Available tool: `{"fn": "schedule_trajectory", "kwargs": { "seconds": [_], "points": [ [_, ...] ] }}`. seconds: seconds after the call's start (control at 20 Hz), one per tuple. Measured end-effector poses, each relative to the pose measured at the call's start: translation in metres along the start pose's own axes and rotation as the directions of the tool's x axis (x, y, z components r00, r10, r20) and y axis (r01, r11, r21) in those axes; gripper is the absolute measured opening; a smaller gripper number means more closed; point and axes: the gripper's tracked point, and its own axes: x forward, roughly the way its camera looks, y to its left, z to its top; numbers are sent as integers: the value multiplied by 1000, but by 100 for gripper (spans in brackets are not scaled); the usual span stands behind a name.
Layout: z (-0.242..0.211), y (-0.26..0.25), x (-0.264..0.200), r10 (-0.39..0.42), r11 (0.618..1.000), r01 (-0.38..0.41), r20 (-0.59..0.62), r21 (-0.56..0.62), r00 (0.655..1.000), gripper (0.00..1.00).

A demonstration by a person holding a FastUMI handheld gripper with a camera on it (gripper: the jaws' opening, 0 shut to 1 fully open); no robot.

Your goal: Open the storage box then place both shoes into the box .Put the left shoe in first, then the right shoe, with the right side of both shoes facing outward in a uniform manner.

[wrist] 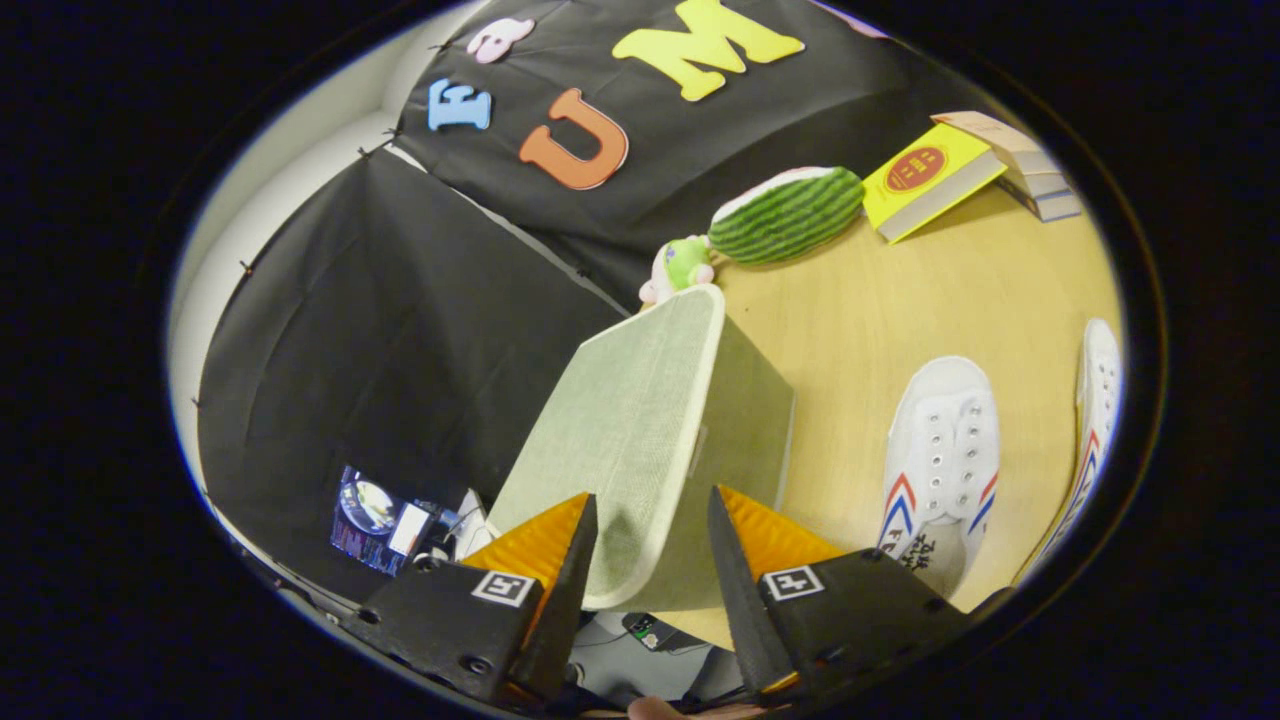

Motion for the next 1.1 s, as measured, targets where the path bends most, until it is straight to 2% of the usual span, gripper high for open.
{"fn": "schedule_trajectory", "kwargs": {
  "seconds": [0.05, 0.25, 0.3, 0.35, 0.5, 0.75, 1.1],
  "points": [
    [-2, 2, 2, 9, 1000, -9, -10, 14, 1000, 61],
    [1, 9, 0, 25, 997, -26, 3, 73, 1000, 26],
    [2, 14, -3, 33, 996, -33, 11, 78, 999, 21],
    [5, 18, -4, 26, 996, -28, 17, 82, 1000, 9],
    [8, 35, -6, 6, 999, -7, 33, 44, 999, 6],
    [31, 93, -27, 56, 998, -57, 93, 1, 994, 6],
    [35, 169, -6, 21, 981, -3, 89, -196, 996, 6]
  ]
}}
